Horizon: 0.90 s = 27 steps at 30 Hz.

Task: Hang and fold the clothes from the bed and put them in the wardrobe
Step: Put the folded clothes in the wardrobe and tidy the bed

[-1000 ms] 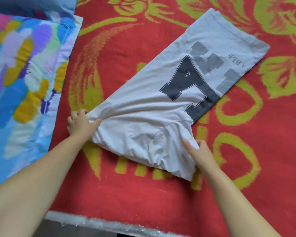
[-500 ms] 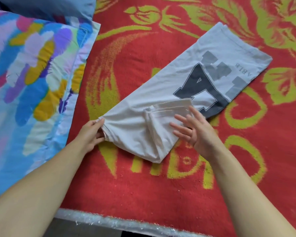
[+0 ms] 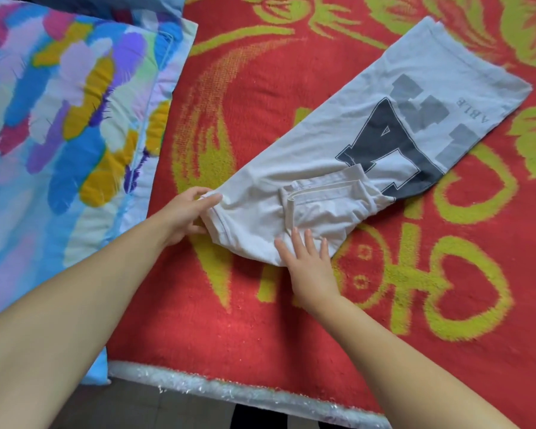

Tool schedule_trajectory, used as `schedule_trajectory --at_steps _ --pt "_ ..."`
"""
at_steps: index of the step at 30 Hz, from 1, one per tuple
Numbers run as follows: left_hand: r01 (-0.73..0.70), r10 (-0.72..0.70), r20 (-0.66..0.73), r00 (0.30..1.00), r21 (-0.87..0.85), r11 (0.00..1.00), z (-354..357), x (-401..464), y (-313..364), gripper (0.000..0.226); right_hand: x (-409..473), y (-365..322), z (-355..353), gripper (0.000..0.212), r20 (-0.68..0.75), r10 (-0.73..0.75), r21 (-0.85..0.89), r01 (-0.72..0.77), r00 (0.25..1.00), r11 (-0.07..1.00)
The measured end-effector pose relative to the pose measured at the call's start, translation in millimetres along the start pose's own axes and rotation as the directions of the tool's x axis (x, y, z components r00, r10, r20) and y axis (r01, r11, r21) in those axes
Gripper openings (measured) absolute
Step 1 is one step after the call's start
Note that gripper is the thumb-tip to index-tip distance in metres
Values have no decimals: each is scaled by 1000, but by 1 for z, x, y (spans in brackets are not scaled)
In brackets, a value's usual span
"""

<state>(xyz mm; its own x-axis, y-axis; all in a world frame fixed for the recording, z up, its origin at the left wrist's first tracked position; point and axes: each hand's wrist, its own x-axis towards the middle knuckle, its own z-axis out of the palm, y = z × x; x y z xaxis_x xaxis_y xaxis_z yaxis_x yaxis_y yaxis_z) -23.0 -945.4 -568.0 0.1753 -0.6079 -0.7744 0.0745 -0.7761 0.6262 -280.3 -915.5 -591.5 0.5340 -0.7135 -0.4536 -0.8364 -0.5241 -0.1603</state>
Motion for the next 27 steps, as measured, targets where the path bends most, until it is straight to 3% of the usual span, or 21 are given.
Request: schedule_trajectory --at_steps 2,5,9,11,13,16,19,22,24,25,26,27 --pt "-9 12 -21 1000 106 994 6 -4 8 7 -4 8 -13 81 56 -51 -7 51 997 999" --pt "73 -75 26 997 68 995 6 -21 10 11 -22 21 -25 81 73 -149 -29 152 986 988" --pt "191 -180 174 968 -46 981 -4 -69 -3 11 -68 12 -24 84 220 -259 68 250 941 966" --pt "282 -248 217 944 -140 949 -6 -92 -6 9 -88 -1 -18 86 269 -321 247 257 908 934" --pt "352 -287 264 921 -244 904 2 -106 2 11 -101 -6 -13 77 229 -314 540 148 921 829" --pt "359 -278 255 926 -376 854 35 -95 29 12 -102 17 -22 53 30 36 735 -46 999 676" --pt "260 -212 154 965 -476 840 89 -64 66 23 -93 61 -29 31 -13 342 782 -204 939 589" --pt "151 -132 74 988 -513 845 138 -26 90 16 -73 100 -27 30 -62 540 839 -250 839 484" --pt "-16 2 -51 999 -290 957 153 -7 89 25 -63 111 -24 35 -158 668 815 -286 727 504" --pt "-158 148 -141 979 -59 986 154 -1 82 27 -61 109 -24 38 -231 680 787 -276 696 551" --pt "-320 363 -154 919 248 914 153 2 70 32 -61 102 -22 41 -298 644 753 -241 704 612" --pt "-486 575 -3 818 531 694 149 0 55 41 -64 88 -21 46 -350 570 704 -193 744 684"
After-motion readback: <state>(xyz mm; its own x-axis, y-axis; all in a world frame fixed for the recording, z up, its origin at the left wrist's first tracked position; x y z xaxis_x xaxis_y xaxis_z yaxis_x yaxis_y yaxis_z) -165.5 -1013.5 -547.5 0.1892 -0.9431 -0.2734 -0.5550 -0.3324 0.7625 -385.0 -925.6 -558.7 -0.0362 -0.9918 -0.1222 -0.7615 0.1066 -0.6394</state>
